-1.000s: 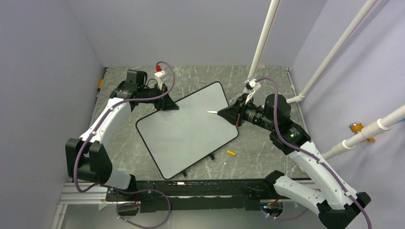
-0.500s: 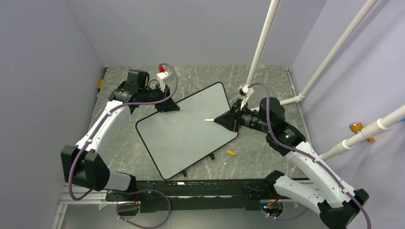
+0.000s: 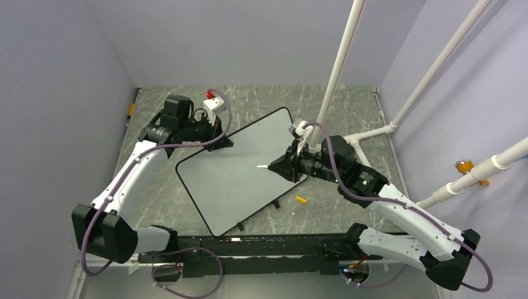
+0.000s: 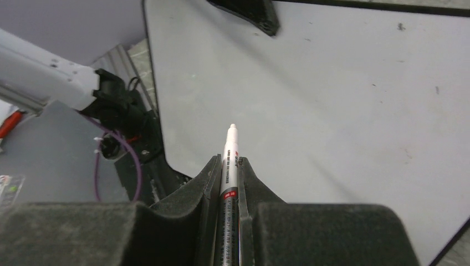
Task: Write a sentence on the whiteboard
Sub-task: Move the whiteboard to the center of the board.
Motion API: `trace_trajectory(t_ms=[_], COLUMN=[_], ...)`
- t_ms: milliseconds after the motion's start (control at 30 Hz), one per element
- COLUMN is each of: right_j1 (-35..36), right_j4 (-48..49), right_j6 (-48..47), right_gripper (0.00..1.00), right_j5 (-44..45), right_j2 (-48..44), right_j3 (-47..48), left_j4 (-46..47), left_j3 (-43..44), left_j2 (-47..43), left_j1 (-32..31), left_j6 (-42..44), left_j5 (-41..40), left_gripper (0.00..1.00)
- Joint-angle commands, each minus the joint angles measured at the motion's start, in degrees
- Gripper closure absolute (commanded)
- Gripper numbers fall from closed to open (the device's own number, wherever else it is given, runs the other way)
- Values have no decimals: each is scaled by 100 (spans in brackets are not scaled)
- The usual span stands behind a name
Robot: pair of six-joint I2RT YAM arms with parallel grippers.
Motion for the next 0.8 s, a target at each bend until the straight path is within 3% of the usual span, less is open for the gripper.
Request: trace_trajectory(t_ms=[0, 133, 367, 767], right_j1=[62, 61, 63, 62], right_j4=[-78, -270, -216, 648], right_j6=[-286, -178, -111, 36], right_gripper=[100, 100, 100, 100], right_j5=[848, 1164, 972, 717], right_j2=[255, 507, 868, 38], right_j3=[370, 689, 953, 276], left_j4=[1056, 1339, 1662, 830], left_j3=[-250, -526, -772, -352], left_j2=[-313, -435, -558, -662], left_j1=[68, 61, 73, 270], left_j6=[1754, 1765, 1929, 2179], left_j5=[-2571, -3027, -3848, -2664], left_gripper=[100, 100, 100, 100])
